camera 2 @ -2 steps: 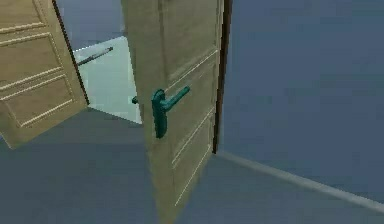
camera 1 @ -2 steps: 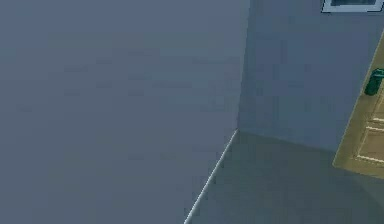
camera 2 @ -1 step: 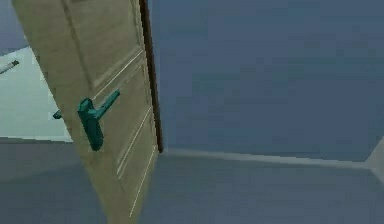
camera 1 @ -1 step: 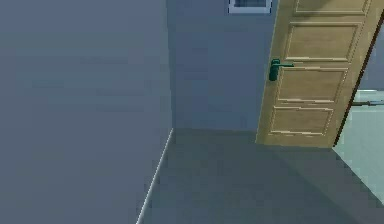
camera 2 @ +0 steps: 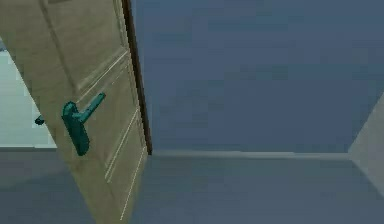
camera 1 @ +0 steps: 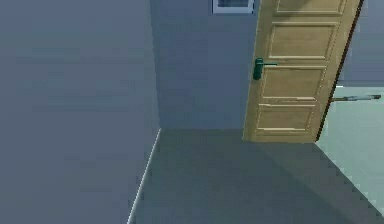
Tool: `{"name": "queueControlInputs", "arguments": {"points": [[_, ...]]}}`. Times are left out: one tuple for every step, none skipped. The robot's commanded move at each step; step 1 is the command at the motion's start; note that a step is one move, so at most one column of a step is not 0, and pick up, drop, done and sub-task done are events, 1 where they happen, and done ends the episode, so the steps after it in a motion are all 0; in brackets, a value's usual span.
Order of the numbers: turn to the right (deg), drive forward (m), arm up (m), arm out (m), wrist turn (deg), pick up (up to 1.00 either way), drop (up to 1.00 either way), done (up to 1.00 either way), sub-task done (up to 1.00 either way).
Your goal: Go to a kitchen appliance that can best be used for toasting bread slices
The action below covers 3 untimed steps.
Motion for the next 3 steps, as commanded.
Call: {"name": "queueControlInputs", "arguments": {"points": [[0.0, 0.75, 0.00, 0.00, 0.0, 0.00, 0.00, 0.00, 0.00], [45.0, 0.00, 0.00, 0.00, 0.0, 0.00, 0.00, 0.00, 0.00], [12.0, 0.00, 0.00, 0.00, 0.0, 0.00, 0.00, 0.00, 0.00]]}}
